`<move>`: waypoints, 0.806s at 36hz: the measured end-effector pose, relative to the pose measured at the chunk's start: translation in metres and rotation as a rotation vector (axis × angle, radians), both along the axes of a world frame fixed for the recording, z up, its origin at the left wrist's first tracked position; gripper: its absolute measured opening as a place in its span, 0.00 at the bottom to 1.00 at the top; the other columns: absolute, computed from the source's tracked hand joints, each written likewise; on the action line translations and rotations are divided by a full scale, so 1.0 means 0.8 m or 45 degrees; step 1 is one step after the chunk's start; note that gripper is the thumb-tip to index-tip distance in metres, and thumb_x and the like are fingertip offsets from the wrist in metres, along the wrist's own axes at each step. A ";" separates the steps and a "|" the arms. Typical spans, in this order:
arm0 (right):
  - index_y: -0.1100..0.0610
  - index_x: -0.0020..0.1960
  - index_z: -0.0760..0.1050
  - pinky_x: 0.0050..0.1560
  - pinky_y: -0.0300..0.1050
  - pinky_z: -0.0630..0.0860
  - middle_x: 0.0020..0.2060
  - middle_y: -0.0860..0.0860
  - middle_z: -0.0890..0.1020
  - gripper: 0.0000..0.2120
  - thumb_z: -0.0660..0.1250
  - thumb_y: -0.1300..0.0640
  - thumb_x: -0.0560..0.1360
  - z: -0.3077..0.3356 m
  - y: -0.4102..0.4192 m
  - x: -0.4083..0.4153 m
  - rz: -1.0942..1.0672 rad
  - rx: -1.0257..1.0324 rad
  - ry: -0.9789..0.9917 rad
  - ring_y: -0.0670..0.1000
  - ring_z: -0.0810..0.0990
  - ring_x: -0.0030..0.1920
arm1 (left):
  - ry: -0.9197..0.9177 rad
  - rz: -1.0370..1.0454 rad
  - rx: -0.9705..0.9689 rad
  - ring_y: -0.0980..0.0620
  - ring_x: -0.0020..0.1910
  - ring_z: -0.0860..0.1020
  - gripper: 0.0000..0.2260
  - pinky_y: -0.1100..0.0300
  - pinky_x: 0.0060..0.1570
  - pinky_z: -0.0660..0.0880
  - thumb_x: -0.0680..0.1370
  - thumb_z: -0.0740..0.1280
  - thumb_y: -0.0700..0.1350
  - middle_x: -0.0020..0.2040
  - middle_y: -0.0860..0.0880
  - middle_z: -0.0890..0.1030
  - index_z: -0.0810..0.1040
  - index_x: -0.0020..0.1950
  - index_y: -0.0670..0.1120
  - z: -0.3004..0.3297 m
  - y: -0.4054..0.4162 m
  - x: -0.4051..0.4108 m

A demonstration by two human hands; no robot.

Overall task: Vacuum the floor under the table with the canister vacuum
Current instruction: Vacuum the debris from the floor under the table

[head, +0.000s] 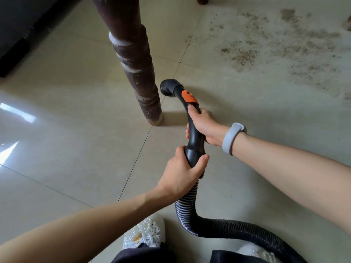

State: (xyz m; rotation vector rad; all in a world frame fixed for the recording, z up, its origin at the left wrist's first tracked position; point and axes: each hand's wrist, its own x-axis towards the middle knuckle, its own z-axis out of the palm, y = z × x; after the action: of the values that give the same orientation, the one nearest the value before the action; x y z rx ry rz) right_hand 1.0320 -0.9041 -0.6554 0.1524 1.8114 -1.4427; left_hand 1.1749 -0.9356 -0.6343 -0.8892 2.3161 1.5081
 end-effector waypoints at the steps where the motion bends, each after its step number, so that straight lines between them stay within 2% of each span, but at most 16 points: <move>1: 0.60 0.53 0.64 0.26 0.41 0.75 0.30 0.56 0.73 0.14 0.56 0.49 0.81 0.000 -0.003 0.001 0.013 0.000 0.008 0.53 0.74 0.24 | 0.001 0.012 -0.001 0.61 0.38 0.79 0.17 0.66 0.37 0.74 0.75 0.66 0.57 0.38 0.55 0.79 0.67 0.57 0.49 -0.001 -0.002 0.000; 9: 0.60 0.47 0.65 0.30 0.44 0.76 0.31 0.57 0.74 0.14 0.55 0.48 0.82 0.009 -0.018 -0.006 0.147 0.006 0.023 0.54 0.75 0.26 | 0.025 0.109 0.020 0.61 0.38 0.78 0.16 0.63 0.38 0.76 0.75 0.66 0.56 0.41 0.56 0.78 0.67 0.56 0.50 -0.002 -0.003 -0.006; 13: 0.61 0.50 0.65 0.29 0.43 0.76 0.31 0.57 0.73 0.14 0.55 0.48 0.81 0.010 -0.016 -0.010 0.141 -0.008 0.011 0.53 0.75 0.27 | 0.036 0.109 0.019 0.60 0.39 0.79 0.16 0.62 0.39 0.76 0.75 0.66 0.56 0.42 0.55 0.79 0.67 0.57 0.49 -0.002 -0.001 -0.009; 18: 0.61 0.51 0.65 0.27 0.41 0.75 0.31 0.56 0.74 0.14 0.55 0.49 0.81 -0.002 0.004 -0.006 0.027 -0.006 -0.005 0.53 0.75 0.25 | 0.045 -0.035 -0.035 0.63 0.38 0.78 0.16 0.64 0.40 0.75 0.76 0.65 0.56 0.37 0.57 0.78 0.67 0.57 0.50 -0.007 -0.001 -0.004; 23: 0.60 0.48 0.64 0.27 0.42 0.75 0.29 0.56 0.73 0.14 0.57 0.49 0.81 -0.006 0.015 -0.022 -0.169 -0.009 0.046 0.53 0.74 0.24 | 0.061 -0.113 -0.050 0.61 0.41 0.78 0.18 0.60 0.44 0.76 0.76 0.65 0.56 0.40 0.58 0.77 0.68 0.60 0.49 -0.013 -0.005 -0.025; 26: 0.61 0.51 0.64 0.23 0.40 0.73 0.30 0.57 0.73 0.14 0.57 0.49 0.81 -0.007 0.018 -0.033 -0.240 0.020 0.088 0.53 0.75 0.24 | 0.089 -0.145 -0.049 0.65 0.40 0.76 0.19 0.62 0.43 0.74 0.76 0.65 0.55 0.40 0.59 0.76 0.69 0.63 0.48 -0.019 -0.006 -0.039; 29: 0.61 0.56 0.65 0.21 0.38 0.73 0.33 0.57 0.74 0.15 0.56 0.48 0.81 -0.009 0.024 -0.042 -0.269 0.068 0.106 0.53 0.75 0.25 | 0.099 -0.160 -0.044 0.59 0.41 0.77 0.19 0.61 0.45 0.74 0.76 0.65 0.55 0.41 0.59 0.76 0.70 0.62 0.48 -0.025 -0.006 -0.048</move>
State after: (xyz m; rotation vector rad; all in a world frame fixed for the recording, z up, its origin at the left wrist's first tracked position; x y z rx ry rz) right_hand 0.9986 -0.8848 -0.6622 0.3233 1.9501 -1.5665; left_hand 1.1363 -0.9407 -0.6547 -0.6903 2.4099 1.4798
